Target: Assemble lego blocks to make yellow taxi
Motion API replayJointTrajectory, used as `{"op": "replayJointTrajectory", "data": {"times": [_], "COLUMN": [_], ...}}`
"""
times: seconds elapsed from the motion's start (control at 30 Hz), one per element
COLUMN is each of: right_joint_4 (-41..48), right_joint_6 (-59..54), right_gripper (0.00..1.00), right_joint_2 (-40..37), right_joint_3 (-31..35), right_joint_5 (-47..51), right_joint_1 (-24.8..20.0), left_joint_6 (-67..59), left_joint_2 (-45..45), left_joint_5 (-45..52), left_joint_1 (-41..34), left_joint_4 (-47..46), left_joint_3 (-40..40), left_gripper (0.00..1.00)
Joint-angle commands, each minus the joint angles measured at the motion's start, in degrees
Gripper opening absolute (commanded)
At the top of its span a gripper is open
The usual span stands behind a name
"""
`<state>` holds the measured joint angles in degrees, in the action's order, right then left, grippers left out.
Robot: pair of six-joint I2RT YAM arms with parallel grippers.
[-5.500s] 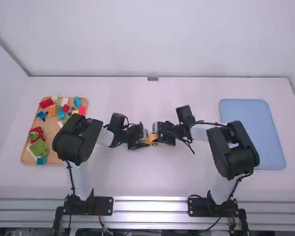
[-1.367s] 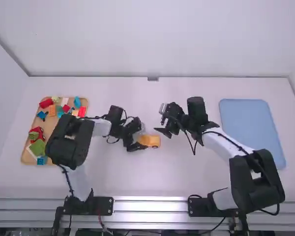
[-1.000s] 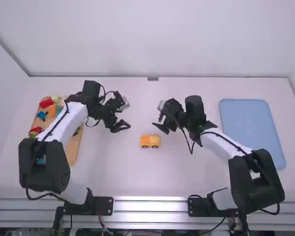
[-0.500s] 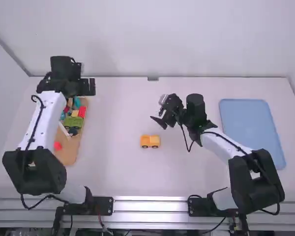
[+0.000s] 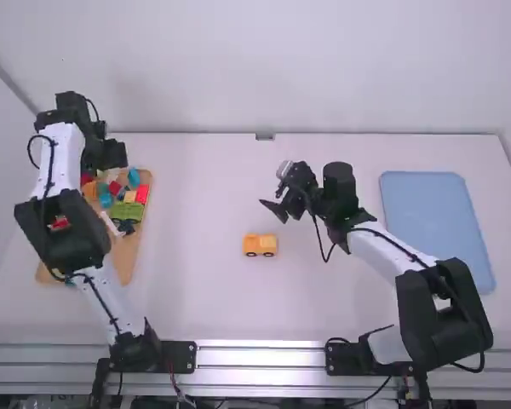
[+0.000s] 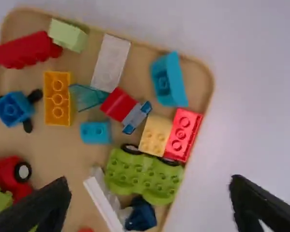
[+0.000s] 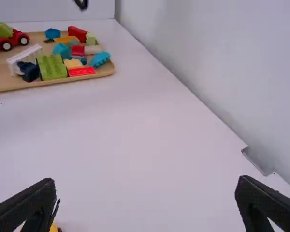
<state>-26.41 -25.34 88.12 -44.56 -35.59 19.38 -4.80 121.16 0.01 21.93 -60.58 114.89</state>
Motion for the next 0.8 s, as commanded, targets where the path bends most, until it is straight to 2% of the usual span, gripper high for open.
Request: {"op": "replayJointTrajectory", "data": {"times": [0.0, 0.17, 0.27, 0.77], "right_joint_4": [-0.4, -0.3, -0.5, -0.6], "right_joint_6": [1.1, 1.2, 2.0, 2.6], "right_gripper": [0.99, 0.99, 0.98, 0.98], "right_joint_2": [-0.2, -0.2, -0.2, -0.2], "right_joint_3": [-0.5, -0.5, -0.5, -0.5], "right_joint_5": [-0.3, -0.3, -0.3, -0.3], "right_joint_1": [0.2, 0.2, 0.2, 0.2], "left_joint_6": [-4.5, -10.7, -10.7, -10.1], "left_joint_2": [3.0, 6.8, 7.0, 7.0], "left_joint_5": [1.2, 0.6, -0.2, -0.4], "left_joint_1": [0.3, 0.1, 0.2, 0.3], "left_joint_4": [-0.4, 0.7, 3.4, 13.3], "left_joint_3": [1.7, 0.5, -2.2, -14.6], "left_gripper": [0.78, 0.58, 0.50, 0.42]}}
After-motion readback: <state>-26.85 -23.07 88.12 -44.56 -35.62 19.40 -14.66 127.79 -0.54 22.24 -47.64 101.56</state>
